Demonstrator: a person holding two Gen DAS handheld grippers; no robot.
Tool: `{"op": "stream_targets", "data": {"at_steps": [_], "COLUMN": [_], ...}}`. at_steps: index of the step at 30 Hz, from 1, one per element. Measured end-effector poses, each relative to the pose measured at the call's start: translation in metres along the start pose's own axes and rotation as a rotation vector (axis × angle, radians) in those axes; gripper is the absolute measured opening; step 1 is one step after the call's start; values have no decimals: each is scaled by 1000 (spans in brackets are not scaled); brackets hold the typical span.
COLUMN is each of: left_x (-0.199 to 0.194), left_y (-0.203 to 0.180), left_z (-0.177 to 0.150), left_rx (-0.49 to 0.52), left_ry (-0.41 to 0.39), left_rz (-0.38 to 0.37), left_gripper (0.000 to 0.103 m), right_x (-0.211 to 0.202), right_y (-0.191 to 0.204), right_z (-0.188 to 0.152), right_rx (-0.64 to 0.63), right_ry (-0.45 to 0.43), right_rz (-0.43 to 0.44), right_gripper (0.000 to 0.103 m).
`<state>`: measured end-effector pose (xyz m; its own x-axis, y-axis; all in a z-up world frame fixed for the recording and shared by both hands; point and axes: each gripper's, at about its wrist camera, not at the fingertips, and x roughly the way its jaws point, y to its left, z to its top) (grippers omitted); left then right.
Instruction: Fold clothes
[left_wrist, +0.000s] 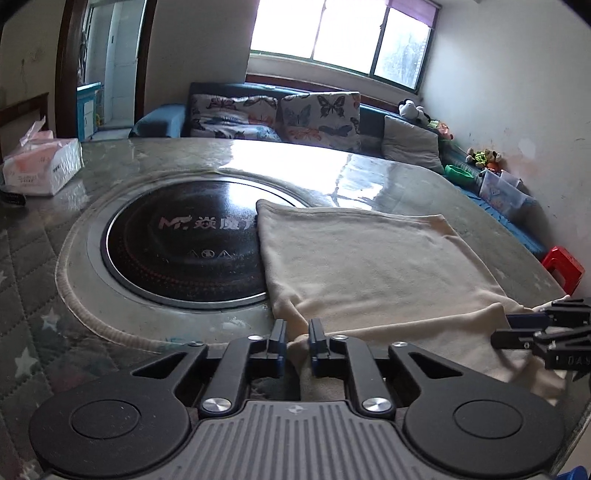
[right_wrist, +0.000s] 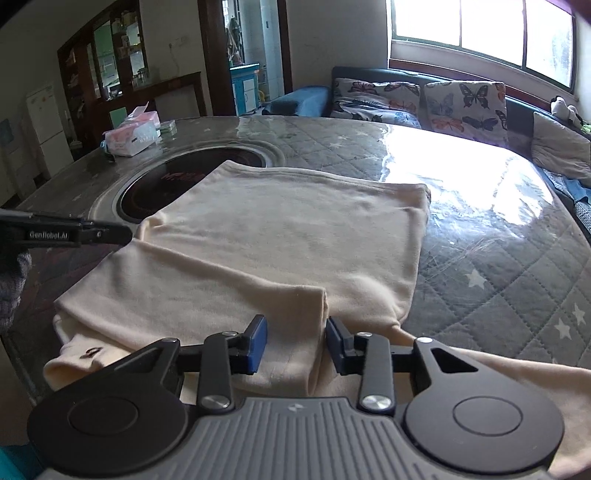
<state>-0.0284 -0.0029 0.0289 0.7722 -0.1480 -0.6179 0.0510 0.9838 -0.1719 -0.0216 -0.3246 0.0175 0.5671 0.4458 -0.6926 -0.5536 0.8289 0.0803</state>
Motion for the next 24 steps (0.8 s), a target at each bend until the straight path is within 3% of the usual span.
{"op": "stream_targets", "data": {"at_steps": [3,5,7,12,16,18,21,22,24], "left_x": [1,2,3,-14,-15,-12,-11,-11,-10], "left_y": [5,10,15,17,12,7,8,9,9], "left_z": [-1,-2,-4,1,2,1,1,1,0], "left_rx": [-11,-21,-35,-75,-77,-70,-60,-57,-50], "left_ry": [0,8,21,-13,-11,-2,-5,-6,-8], "left_rz": [24,42,60,14,-24,-29,-16,-12,-3], "left_gripper": [11,8,8,10,26,26,20,10,4], "right_x": [5,8,9,-6,-19,-22,-24,-24,-25], "right_y": [-2,-2,-3,-3,-1,1,4,5,6], "right_z": [4,6,7,1,-8,-11,-14,-14,-13], "right_rx": [16,18,27,19,4,-6,-15,-17,-18], "right_ry": [-10,-14,-16,-7,23,32,38,39,35], "right_rz": [-5,-13,-22,-27,-6,-3,0,1,1], "right_gripper": [34,22,21,24,24,24,23,20,9]}}
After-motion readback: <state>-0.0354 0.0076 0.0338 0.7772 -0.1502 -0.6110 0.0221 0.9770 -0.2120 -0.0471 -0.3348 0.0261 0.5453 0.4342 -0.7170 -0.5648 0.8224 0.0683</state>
